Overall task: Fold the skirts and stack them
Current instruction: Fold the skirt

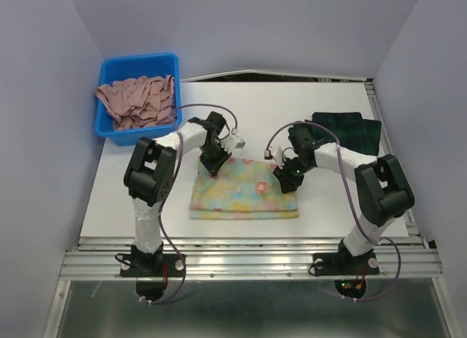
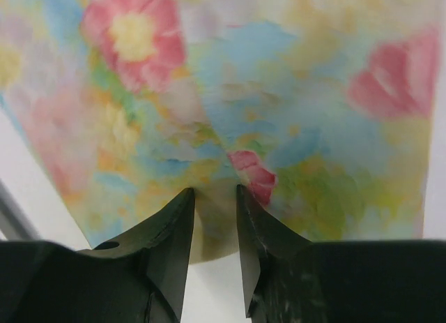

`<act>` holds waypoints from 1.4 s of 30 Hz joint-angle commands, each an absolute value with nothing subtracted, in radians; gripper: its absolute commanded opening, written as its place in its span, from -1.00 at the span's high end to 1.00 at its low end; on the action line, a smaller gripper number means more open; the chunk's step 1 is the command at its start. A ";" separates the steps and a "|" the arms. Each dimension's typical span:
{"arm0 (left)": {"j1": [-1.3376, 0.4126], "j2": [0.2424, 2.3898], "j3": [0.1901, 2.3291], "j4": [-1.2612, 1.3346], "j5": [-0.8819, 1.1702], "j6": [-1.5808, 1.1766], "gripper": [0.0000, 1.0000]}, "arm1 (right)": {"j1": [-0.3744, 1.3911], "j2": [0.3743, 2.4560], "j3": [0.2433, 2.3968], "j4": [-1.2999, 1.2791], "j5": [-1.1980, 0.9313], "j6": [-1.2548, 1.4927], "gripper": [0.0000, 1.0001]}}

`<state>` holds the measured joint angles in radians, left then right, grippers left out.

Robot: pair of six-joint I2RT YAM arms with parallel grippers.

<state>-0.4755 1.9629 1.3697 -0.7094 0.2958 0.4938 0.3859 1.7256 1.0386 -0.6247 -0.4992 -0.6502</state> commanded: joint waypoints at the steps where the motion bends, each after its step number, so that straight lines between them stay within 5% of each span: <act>1: -0.459 2.140 1.686 -0.635 0.229 0.526 0.63 | 0.500 1.640 0.915 -0.647 -0.555 -0.568 0.26; 8: -0.411 2.206 2.013 -0.713 0.328 0.480 0.25 | 0.657 1.552 0.978 -0.598 -0.774 -0.350 0.05; 17: -0.276 1.633 1.369 -0.421 0.450 0.266 0.21 | 0.558 1.577 1.170 -0.535 -0.636 -0.291 0.08; 21: -0.265 1.566 1.201 -0.367 0.425 0.167 0.52 | 0.540 1.679 1.207 -0.482 -0.566 -0.273 0.16; 22: -0.244 1.562 1.148 -0.347 0.472 0.135 0.73 | 0.540 1.719 1.224 -0.470 -0.566 -0.261 0.20; 26: -0.195 1.575 1.036 -0.287 0.642 0.051 1.00 | 0.540 1.766 1.189 -0.372 -0.565 -0.192 0.28; 42: -0.181 1.887 1.037 -0.074 0.793 0.006 1.00 | 0.563 1.749 0.957 -0.336 -0.601 -0.126 0.34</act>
<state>-0.1654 1.8286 0.9680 -0.1509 0.7792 0.0200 0.5373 1.7771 1.0115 -0.3183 -0.5705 -0.1566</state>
